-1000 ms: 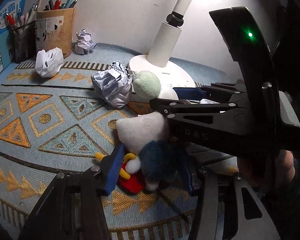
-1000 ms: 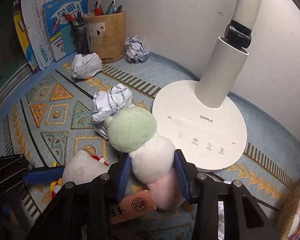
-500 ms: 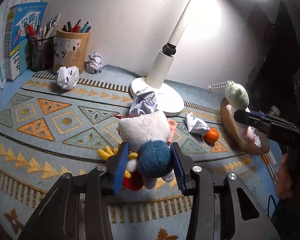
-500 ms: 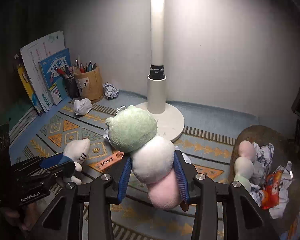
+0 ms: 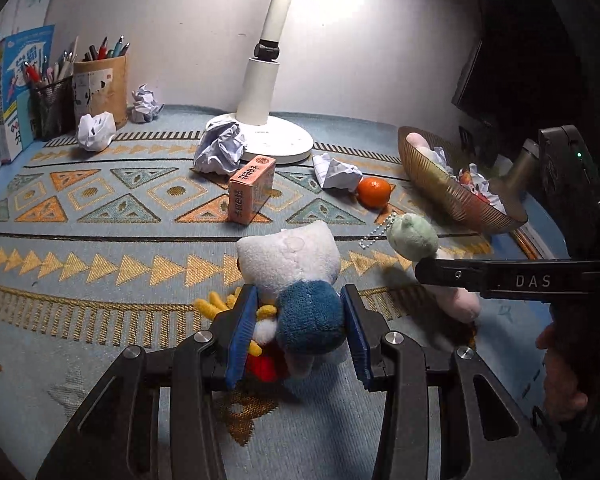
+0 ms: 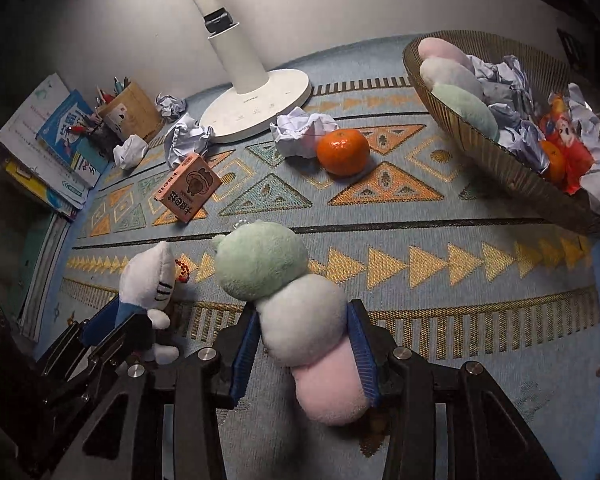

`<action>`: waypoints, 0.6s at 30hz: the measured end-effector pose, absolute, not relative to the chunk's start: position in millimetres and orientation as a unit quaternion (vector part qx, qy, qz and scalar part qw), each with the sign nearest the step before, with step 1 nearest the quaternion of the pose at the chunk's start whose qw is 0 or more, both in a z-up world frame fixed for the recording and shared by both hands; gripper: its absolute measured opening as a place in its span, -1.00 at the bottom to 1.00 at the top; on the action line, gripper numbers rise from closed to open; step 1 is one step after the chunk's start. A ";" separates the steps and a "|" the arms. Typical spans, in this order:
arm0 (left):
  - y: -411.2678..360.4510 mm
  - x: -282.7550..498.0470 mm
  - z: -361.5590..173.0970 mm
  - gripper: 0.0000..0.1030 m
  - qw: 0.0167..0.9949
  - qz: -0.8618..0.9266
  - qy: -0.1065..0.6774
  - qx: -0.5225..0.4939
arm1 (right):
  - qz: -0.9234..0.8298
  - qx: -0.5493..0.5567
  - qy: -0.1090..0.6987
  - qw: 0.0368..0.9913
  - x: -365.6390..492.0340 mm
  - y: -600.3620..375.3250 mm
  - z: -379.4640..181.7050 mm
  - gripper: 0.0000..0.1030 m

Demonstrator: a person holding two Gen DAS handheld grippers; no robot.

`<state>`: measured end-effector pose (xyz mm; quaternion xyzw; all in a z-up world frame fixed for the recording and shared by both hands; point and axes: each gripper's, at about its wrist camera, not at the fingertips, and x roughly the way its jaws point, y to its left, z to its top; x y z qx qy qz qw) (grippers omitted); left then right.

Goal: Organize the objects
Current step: 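Carry both plush toys to the glass bowl and open both grippers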

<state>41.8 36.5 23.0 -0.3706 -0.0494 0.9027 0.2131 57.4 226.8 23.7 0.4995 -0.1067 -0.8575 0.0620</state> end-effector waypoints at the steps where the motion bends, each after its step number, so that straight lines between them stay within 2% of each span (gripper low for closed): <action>1: 37.2 40.8 21.6 -0.23 0.214 0.901 -0.047 -0.374 | -0.865 0.490 -0.084 0.066 61.9 223.8 26.5 -0.09; 3: 39.4 39.1 20.3 -0.23 0.211 0.901 -0.041 -0.376 | -0.878 0.471 -0.047 0.075 72.5 223.1 29.3 0.41; 4: 40.2 39.1 20.2 -0.23 0.211 0.902 -0.038 -0.376 | -0.882 0.463 -0.039 0.077 77.6 227.1 28.8 0.46; 8: 42.5 39.4 19.3 -0.23 0.209 0.902 -0.030 -0.377 | -0.879 0.466 -0.010 0.099 87.5 240.9 17.6 0.46; 13: 41.2 38.7 18.8 -0.23 0.198 0.904 -0.031 -0.378 | -0.862 0.478 -0.046 0.161 91.0 234.7 9.9 0.43; 16: 38.7 37.3 18.1 -0.23 0.194 0.904 -0.037 -0.380 | -0.855 0.482 -0.016 0.191 98.7 209.7 9.1 0.37; 18: 38.8 36.1 16.9 -0.23 0.196 0.901 -0.039 -0.384 | -0.869 0.467 0.016 0.165 104.3 202.0 12.6 0.37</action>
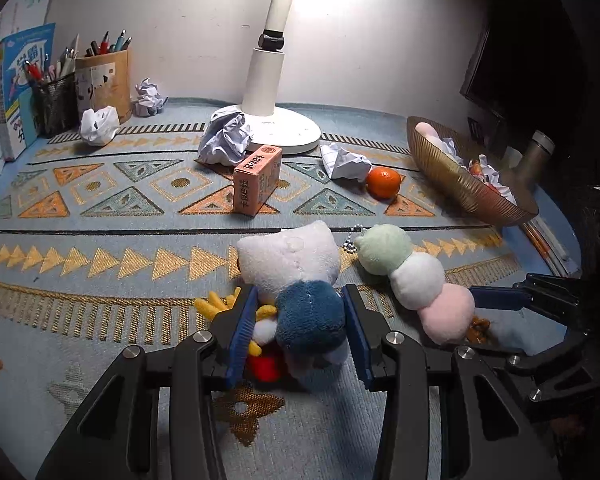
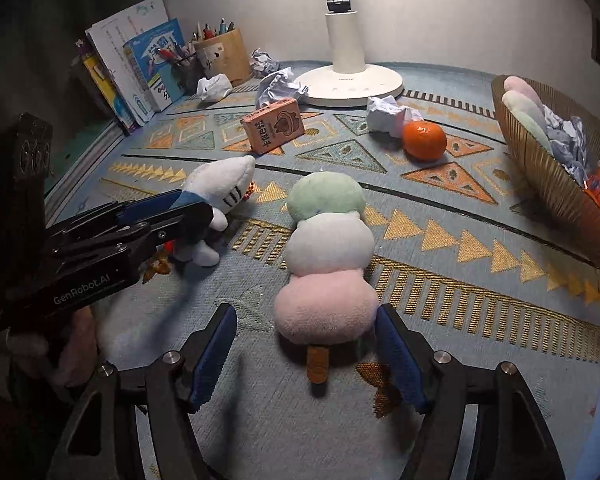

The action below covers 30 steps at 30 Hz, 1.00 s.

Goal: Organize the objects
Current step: 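Carry both plush toys to the glass bowl and open both grippers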

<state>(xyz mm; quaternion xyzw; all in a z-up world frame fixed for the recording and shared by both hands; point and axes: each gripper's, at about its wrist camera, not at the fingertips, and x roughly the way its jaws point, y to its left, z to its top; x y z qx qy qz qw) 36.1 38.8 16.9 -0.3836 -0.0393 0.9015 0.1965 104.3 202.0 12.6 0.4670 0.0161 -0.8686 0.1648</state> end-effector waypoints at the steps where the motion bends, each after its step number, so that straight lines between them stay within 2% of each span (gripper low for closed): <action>1: 39.0 35.6 16.7 -0.23 0.196 0.901 -0.038 -0.384 | -0.877 0.459 0.036 0.139 105.2 201.4 14.3 0.37; 3: 40.0 35.8 16.7 -0.22 0.196 0.901 -0.036 -0.384 | -0.887 0.446 0.062 0.107 102.8 202.3 16.2 0.38; 7: 41.7 36.0 16.6 -0.22 0.194 0.902 -0.030 -0.385 | -0.877 0.459 0.029 0.139 90.0 200.4 10.2 0.37; 10: 41.3 35.4 16.2 -0.22 0.193 0.902 -0.030 -0.385 | -0.880 0.460 0.068 0.096 83.1 186.5 -1.8 0.35; 12: 41.1 34.6 16.0 -0.22 0.194 0.901 -0.029 -0.386 | -0.885 0.449 0.065 0.106 80.4 183.9 -3.7 0.06; 15: 42.0 35.1 15.7 -0.22 0.196 0.901 -0.025 -0.386 | -0.887 0.446 0.059 0.108 80.9 184.5 -2.9 -0.06; 22: 46.8 37.4 16.7 -0.22 0.196 0.903 -0.005 -0.382 | -0.891 0.439 -0.017 0.114 86.7 214.6 2.3 -0.07; 30: 48.2 38.3 16.4 -0.22 0.189 0.905 0.002 -0.382 | -0.899 0.423 -0.040 0.106 91.4 227.7 7.0 -0.07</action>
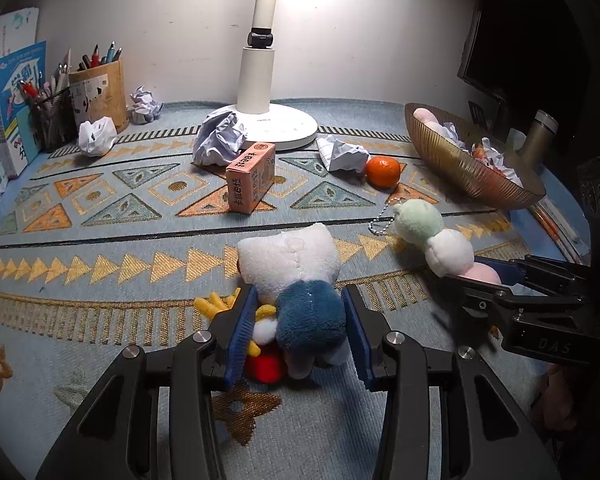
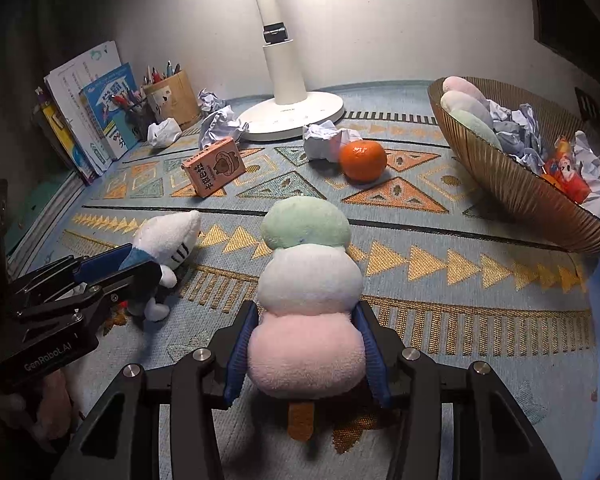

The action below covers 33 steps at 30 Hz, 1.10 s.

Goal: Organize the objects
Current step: 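Carry both plush toys to the glass bowl and open both grippers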

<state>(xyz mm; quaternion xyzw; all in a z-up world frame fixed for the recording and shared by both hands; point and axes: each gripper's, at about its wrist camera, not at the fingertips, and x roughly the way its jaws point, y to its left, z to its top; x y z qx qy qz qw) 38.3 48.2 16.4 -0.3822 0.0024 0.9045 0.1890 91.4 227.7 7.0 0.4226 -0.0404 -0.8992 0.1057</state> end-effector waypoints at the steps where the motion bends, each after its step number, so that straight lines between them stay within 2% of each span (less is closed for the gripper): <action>1: 49.4 38.6 16.8 -0.22 0.186 0.905 0.006 -0.382 | -0.900 0.419 -0.041 0.107 92.1 227.8 8.0 -0.07; 5: 59.6 39.3 28.4 -0.22 0.205 0.903 0.001 -0.377 | -0.905 0.404 -0.055 0.121 99.3 235.0 19.4 -0.07; 8: 83.0 39.8 59.1 -0.22 0.231 0.910 0.007 -0.344 | -0.920 0.371 -0.053 0.112 107.8 249.5 47.6 -0.07; 15: 174.5 10.5 128.6 -0.22 0.307 0.911 0.017 -0.273 | -0.960 0.264 -0.093 0.014 109.2 336.8 132.7 -0.06; 18: 213.6 -14.4 133.0 -0.22 0.334 0.901 0.006 -0.278 | -0.955 0.265 -0.125 -0.035 93.0 380.6 145.8 -0.06; 22: 253.4 -43.7 123.9 -0.22 0.351 0.889 -0.011 -0.293 | -0.942 0.288 -0.165 -0.054 68.9 423.2 140.6 -0.06; 25: 275.1 -62.5 109.9 -0.12 0.356 0.881 -0.016 -0.312 | -0.934 0.305 -0.181 -0.047 52.3 439.7 132.0 -0.02; 27: 279.0 -73.8 98.4 0.08 0.349 0.876 -0.024 -0.333 | -0.927 0.326 -0.181 -0.041 40.1 445.9 123.5 0.38; 28: 277.8 -78.0 92.8 0.25 0.347 0.872 -0.031 -0.344 | -0.924 0.334 -0.181 -0.043 37.6 448.4 118.4 0.39; 33: 249.9 -66.4 88.4 0.28 0.343 0.869 -0.062 -0.351 | -0.920 0.343 -0.187 -0.039 51.7 452.1 105.9 0.39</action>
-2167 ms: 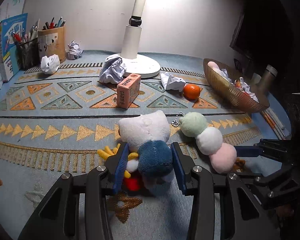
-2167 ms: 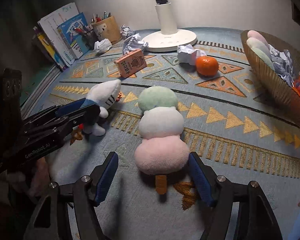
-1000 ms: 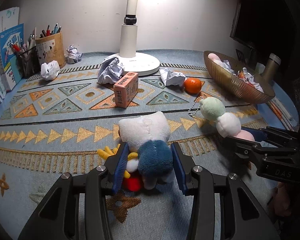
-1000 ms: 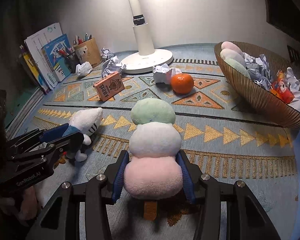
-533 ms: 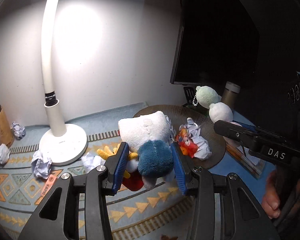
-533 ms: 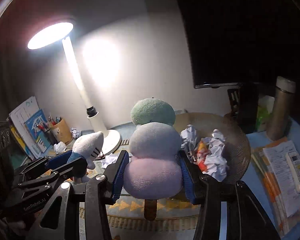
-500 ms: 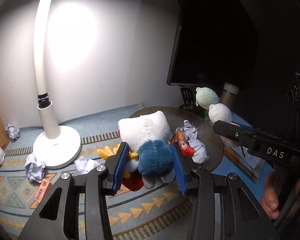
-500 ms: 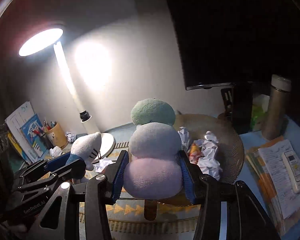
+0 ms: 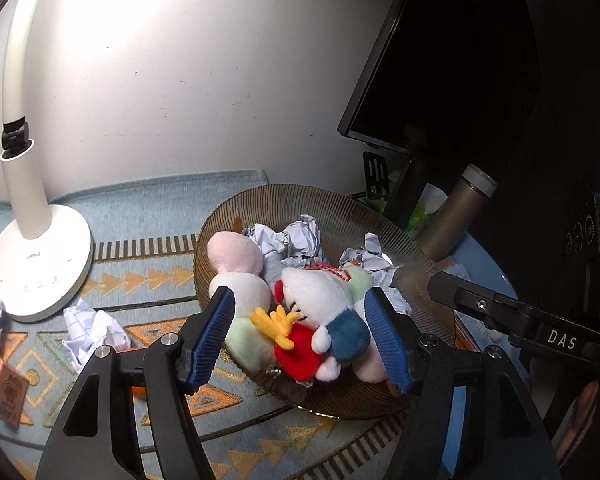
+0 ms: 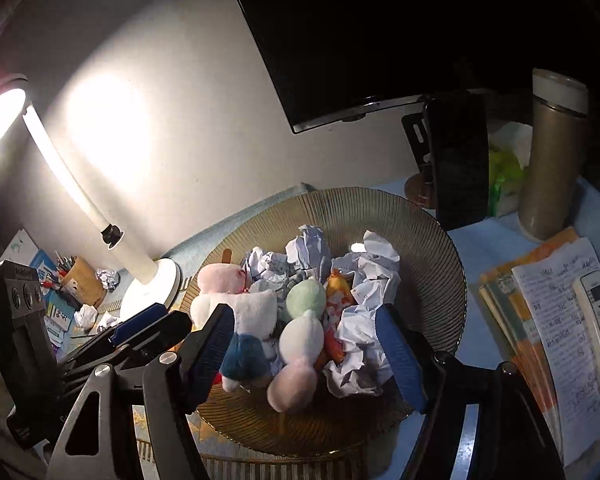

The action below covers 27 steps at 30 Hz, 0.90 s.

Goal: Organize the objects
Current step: 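Carry both plush toys to the glass bowl and open both grippers, then move both tools toward the paper balls beside the pen holder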

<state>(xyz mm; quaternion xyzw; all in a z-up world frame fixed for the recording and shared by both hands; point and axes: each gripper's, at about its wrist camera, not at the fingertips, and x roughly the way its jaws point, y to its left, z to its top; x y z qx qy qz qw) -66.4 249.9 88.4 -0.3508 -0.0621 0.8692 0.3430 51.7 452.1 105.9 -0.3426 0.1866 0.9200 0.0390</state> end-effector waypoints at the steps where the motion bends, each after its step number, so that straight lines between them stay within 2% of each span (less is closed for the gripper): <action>1: 240.7 -60.0 91.6 0.28 0.341 0.871 -0.067 -0.347 | 0.920 -0.343 0.189 0.037 54.6 450.6 105.7 0.39; 7: 161.3 -8.2 126.2 0.28 0.304 0.905 -0.080 -0.288 | 0.928 -0.334 0.165 -0.010 72.9 400.5 122.4 0.39; 8: 144.6 -0.8 130.5 0.32 0.290 0.912 -0.081 -0.279 | 0.930 -0.331 0.157 -0.023 75.8 387.1 127.0 0.39; 9: 127.3 6.8 132.8 0.39 0.274 0.919 -0.082 -0.272 | 0.932 -0.327 0.149 -0.035 78.7 373.1 131.5 0.39; 11: 91.4 17.8 132.7 0.90 0.229 0.934 -0.085 -0.262 | 0.935 -0.321 0.140 -0.059 83.5 345.6 137.8 0.39; 12: 71.2 25.0 128.6 0.95 0.200 0.943 -0.089 -0.251 | 0.935 -0.320 0.137 -0.072 84.8 332.4 138.8 0.39; 15: 19.6 34.6 100.7 0.95 0.130 0.949 -0.108 -0.266 | 0.931 -0.327 0.126 -0.103 83.8 292.3 126.6 0.39; 19: -22.7 33.4 52.5 0.92 0.041 0.948 -0.080 -0.304 | 0.927 -0.345 0.099 -0.112 75.3 245.7 79.4 0.39; 22: -35.0 31.0 29.4 0.91 0.031 0.942 -0.093 -0.320 | 0.928 -0.346 0.080 -0.110 71.7 226.0 47.3 0.39; 27: -29.0 29.9 27.1 0.91 0.042 0.942 -0.072 -0.325 | 0.924 -0.359 0.073 -0.105 67.0 218.7 22.3 0.39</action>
